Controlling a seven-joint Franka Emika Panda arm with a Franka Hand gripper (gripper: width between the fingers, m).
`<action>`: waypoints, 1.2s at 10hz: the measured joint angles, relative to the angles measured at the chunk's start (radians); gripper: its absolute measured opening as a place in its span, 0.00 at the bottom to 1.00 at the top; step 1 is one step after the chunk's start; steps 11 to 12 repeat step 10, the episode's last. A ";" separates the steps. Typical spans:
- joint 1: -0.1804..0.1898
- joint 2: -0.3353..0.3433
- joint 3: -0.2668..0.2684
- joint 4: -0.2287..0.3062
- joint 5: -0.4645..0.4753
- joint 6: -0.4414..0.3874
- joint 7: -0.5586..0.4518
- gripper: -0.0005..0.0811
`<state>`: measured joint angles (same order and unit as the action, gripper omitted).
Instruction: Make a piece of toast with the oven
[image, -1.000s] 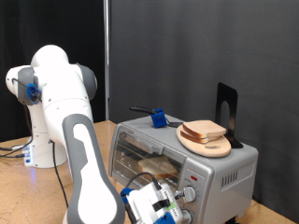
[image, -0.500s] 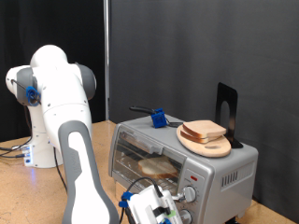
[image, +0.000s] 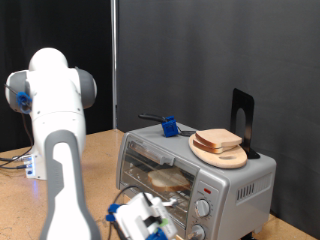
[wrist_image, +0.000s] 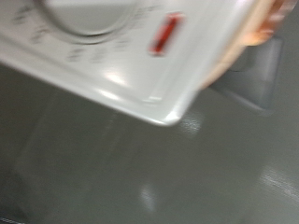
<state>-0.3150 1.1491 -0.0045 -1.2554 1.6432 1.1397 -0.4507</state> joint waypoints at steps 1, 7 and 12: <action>-0.026 0.000 -0.004 0.001 0.000 -0.034 0.019 0.84; -0.095 0.000 -0.037 0.016 -0.003 -0.109 0.113 0.84; -0.094 0.005 -0.033 0.015 -0.003 -0.110 0.107 0.84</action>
